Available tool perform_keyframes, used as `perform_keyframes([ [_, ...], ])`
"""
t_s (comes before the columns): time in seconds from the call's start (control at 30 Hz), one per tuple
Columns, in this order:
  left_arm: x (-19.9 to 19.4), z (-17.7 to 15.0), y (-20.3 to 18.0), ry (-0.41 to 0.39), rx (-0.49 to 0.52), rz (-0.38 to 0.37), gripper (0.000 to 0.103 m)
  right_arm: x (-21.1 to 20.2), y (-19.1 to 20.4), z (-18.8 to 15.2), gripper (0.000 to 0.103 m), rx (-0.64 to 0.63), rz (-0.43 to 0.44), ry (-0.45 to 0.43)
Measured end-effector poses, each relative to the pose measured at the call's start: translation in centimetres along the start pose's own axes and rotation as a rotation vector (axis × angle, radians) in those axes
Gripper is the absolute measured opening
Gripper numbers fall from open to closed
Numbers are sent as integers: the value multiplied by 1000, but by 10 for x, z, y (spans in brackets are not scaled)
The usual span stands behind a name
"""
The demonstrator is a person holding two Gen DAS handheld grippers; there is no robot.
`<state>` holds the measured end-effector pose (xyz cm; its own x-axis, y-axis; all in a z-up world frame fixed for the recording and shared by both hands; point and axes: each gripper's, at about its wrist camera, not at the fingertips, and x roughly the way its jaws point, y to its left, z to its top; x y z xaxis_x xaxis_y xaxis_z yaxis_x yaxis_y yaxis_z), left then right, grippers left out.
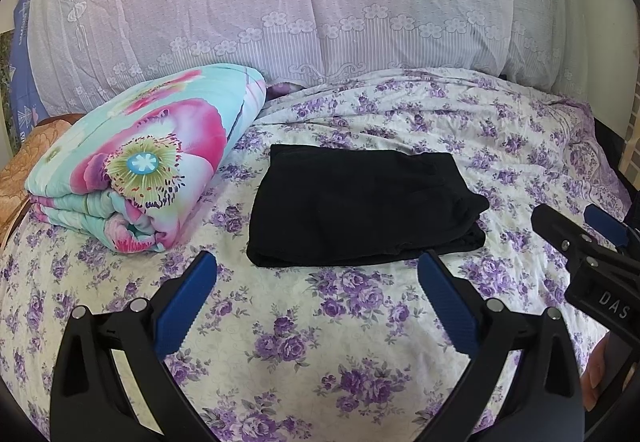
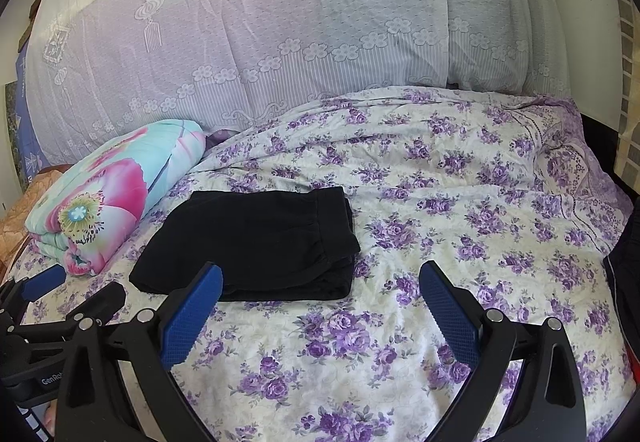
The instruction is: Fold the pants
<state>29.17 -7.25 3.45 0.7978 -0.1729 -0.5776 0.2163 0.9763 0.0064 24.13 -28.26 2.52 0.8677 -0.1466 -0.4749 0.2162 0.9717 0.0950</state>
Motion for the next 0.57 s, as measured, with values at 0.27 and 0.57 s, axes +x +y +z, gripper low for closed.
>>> perform_keyframes([
  [0.27,1,0,0,1,2,0,98,0,0,0,99,1,1,0],
  [0.57,3,-5,2,21,-20,-9,98,0,0,0,99,0,1,1],
])
